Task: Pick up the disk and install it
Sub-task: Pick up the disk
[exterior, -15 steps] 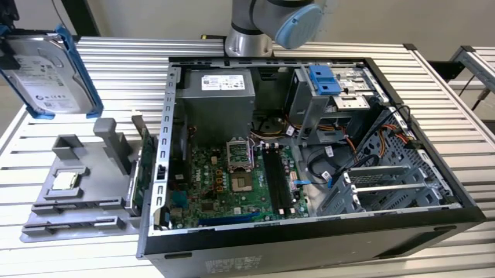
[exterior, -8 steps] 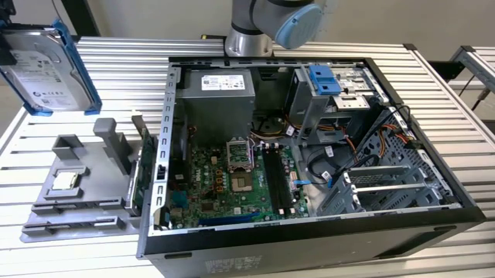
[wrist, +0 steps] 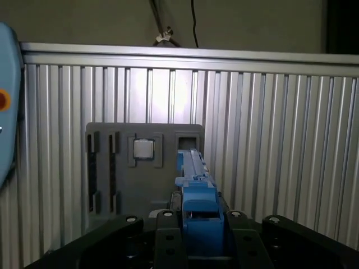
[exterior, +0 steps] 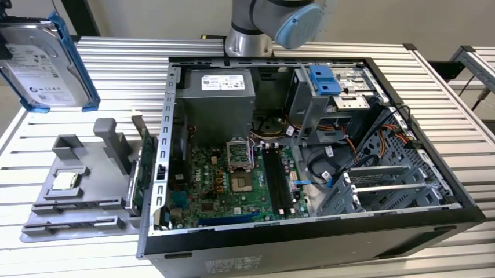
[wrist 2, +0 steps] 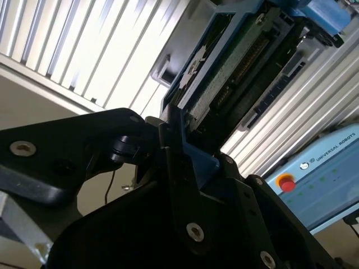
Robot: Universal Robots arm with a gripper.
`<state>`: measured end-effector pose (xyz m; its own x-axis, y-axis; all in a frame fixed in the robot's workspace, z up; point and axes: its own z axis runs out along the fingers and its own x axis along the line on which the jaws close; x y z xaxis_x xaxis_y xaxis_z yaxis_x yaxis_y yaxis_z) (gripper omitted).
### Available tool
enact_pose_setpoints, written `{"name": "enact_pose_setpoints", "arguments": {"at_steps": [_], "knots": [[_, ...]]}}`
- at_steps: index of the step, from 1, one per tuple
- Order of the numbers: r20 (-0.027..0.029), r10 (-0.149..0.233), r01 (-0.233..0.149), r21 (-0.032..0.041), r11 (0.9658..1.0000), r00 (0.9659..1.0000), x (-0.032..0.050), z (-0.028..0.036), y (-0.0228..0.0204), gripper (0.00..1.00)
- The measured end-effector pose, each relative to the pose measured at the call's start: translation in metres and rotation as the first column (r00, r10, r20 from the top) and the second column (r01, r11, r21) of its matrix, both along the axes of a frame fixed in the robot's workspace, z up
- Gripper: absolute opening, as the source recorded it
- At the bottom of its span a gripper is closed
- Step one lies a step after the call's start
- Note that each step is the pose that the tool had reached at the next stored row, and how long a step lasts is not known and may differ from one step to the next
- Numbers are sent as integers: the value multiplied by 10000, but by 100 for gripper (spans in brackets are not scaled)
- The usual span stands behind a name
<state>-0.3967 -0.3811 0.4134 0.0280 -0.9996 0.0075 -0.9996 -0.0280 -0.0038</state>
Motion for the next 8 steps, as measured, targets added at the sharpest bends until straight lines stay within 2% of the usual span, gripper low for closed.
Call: {"name": "enact_pose_setpoints", "arguments": {"at_steps": [8], "knots": [[0,0,0,0,10000,10000,0,100,0,0]]}}
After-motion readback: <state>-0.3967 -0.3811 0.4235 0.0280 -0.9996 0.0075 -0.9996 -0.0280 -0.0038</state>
